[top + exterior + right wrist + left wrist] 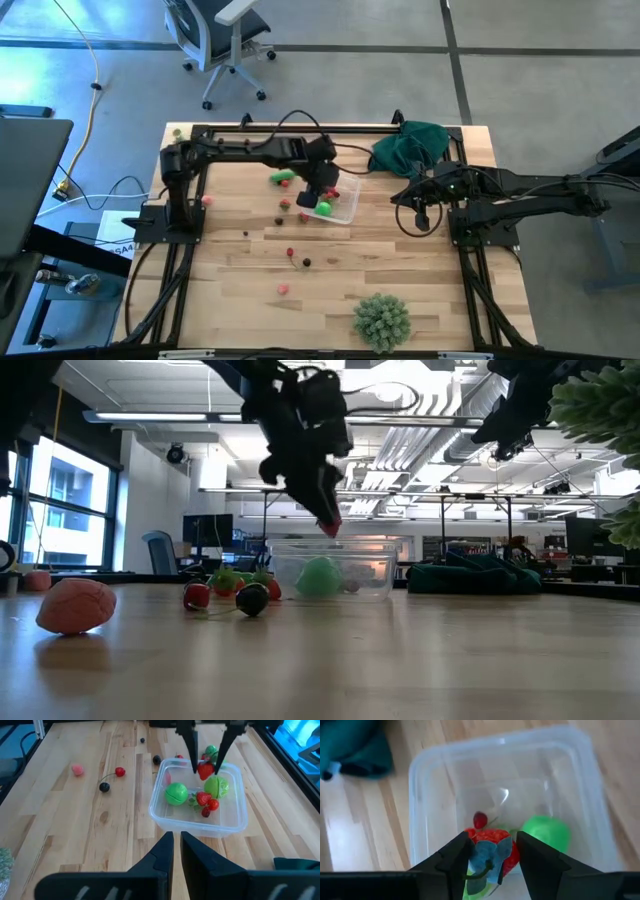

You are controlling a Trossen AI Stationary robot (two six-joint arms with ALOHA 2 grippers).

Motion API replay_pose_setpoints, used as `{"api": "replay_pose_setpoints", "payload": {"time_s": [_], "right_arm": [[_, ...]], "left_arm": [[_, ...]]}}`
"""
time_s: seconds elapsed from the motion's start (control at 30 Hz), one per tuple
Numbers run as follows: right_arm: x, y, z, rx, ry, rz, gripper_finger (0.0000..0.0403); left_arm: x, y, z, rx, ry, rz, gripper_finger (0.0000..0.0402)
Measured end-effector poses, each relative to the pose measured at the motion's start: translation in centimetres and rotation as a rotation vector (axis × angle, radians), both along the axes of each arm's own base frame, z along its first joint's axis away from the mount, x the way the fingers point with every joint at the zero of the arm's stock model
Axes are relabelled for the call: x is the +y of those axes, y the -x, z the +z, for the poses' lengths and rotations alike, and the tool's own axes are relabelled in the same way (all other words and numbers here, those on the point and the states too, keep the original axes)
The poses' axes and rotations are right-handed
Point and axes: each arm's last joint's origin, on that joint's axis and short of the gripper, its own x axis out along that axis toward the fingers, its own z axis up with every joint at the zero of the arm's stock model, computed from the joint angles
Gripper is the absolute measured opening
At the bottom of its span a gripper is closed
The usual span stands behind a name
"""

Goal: Pick and placing Produce into tupperware
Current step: Put the red strawberry into the transparent bin

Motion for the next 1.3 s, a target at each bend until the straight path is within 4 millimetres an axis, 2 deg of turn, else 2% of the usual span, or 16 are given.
{"api": "replay_pose_setpoints", "payload": {"time_s": [0.17,0.4,1.1,1.3], "right_arm": [[0.0,0.0,0.0,0.002,0.000,0.000,0.0024],[0.0,0.0,0.0,0.002,-0.001,0.000,0.0024],[0.0,0.0,0.0,0.002,0.000,0.001,0.0024],[0.0,0.0,0.0,0.002,-0.001,0.000,0.0024]], "left_arm": [[0.3,-0.3,-1.9,0.067,0.002,0.011,0.0152],[0.2,-0.1,-3.2,0.143,0.027,0.012,0.0153],[-0.1,0.1,-3.2,0.162,0.038,-0.087,0.0155],[-0.1,0.2,-3.2,0.163,0.039,-0.086,0.0184]]}}
